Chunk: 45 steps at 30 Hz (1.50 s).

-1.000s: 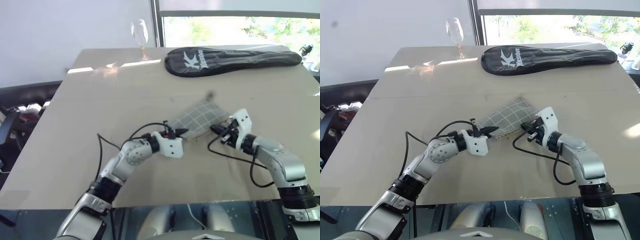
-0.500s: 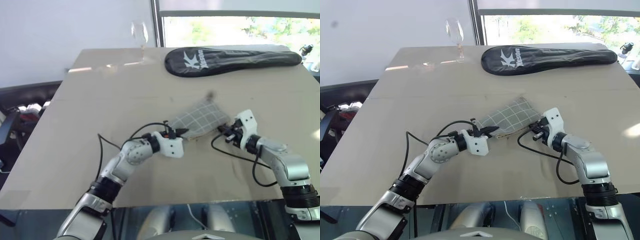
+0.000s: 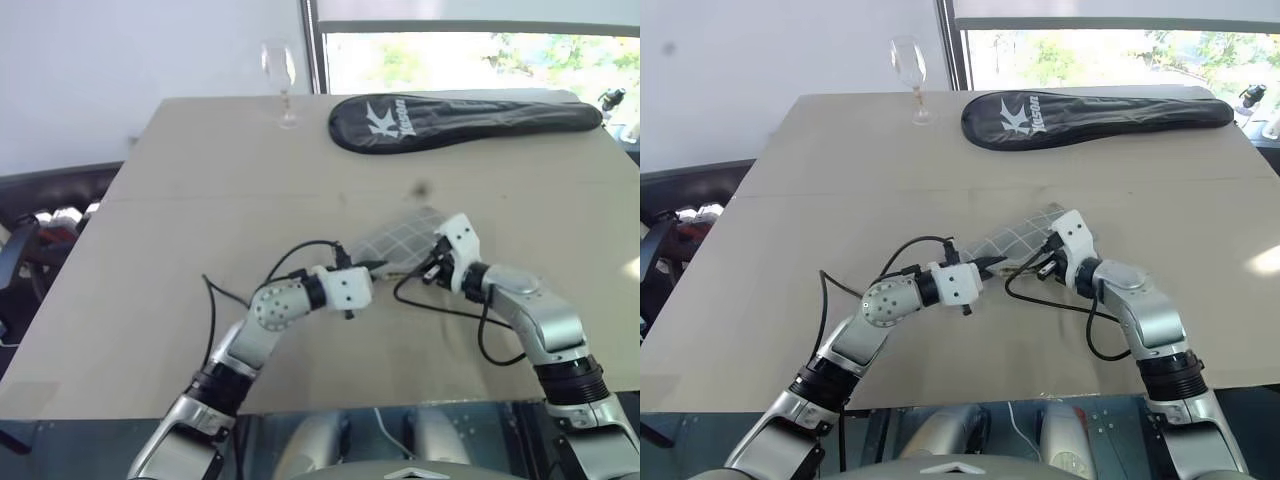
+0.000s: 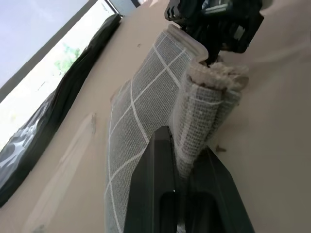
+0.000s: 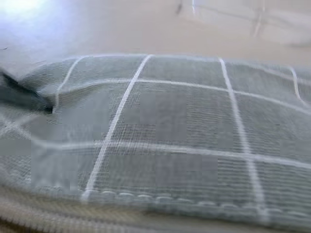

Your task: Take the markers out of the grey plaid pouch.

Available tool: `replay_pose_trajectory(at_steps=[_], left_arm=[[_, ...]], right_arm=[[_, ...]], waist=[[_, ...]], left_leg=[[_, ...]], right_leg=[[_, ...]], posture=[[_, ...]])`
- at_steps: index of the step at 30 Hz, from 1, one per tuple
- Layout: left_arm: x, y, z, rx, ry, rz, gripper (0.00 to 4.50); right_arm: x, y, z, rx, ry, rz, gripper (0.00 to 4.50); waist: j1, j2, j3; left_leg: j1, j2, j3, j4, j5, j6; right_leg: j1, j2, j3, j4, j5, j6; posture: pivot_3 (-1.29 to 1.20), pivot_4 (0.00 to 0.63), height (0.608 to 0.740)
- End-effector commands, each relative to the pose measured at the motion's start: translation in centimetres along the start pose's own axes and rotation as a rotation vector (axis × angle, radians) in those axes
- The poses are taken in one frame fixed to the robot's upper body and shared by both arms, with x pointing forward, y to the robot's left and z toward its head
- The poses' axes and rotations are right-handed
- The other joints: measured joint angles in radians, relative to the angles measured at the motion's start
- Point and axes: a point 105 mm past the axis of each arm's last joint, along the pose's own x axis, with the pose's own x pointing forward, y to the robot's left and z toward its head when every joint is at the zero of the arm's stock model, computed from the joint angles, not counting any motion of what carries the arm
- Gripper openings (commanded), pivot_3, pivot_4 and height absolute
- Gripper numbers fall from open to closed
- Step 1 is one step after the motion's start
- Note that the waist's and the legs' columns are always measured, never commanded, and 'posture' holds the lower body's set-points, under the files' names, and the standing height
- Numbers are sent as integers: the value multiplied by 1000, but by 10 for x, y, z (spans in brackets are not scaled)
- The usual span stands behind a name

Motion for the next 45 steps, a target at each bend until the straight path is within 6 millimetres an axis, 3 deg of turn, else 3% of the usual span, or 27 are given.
replay_pose_trajectory(at_steps=[1, 5, 6, 15, 24, 30, 38, 45], left_arm=[[-3, 14, 14, -80, -44, 42, 0], [-4, 22, 20, -247, -67, 48, 0], [-4, 23, 23, -284, -78, 41, 0], [-9, 15, 64, -720, -203, -172, 0], [-19, 7, 83, -874, -233, -301, 0], [-22, 1, 70, -873, -166, -302, 0], [-26, -4, 42, -782, -55, -249, 0], [-26, -8, 32, -780, -38, -245, 0]], right_arm=[[-10, 5, 17, -255, 31, 57, 2393], [-22, 7, 30, -482, 102, 101, 4300], [-24, 7, 34, -521, 111, 105, 4446], [-48, 3, 70, -713, 242, 198, 4446], [-65, 11, 85, -798, 363, 362, 4446], [-58, 18, 79, -789, 378, 463, 4446], [-47, 5, 62, -775, 390, 454, 4446], [-36, 14, 48, -804, 397, 516, 4446]], waist=[[0, 0, 0], [-1, -1, 1], [-5, -2, 2], [-2, -4, 5], [-1, -6, 9], [0, -7, 10], [2, -7, 11], [-1, -7, 11]], left_leg=[[0, 0, 0, 0, 0, 0], [-2, 0, 0, 1, 0, 0], [-2, 0, 0, 1, 0, 0], [-13, 2, -1, 10, 0, 0], [-13, 3, -1, 12, 0, 0], [-13, 3, -1, 12, 0, 0], [-13, 3, -1, 12, 0, -1], [-13, 3, -1, 12, 0, -1]], right_leg=[[0, 0, 0, 0, 0, 0], [-2, 0, 0, 1, 0, 0], [-2, 0, 0, 1, 0, 0], [-8, 0, -1, 2, 0, 0], [-7, -1, -1, 3, 0, 0], [-7, -2, -1, 2, 0, 0], [-8, -2, 0, 2, 0, -1], [-8, -1, -1, 3, 1, -1]], posture=[[0, 150, 740], [0, 150, 740], [0, 150, 740], [0, 150, 740], [0, 150, 740], [0, 150, 740], [0, 150, 740], [0, 150, 740]])
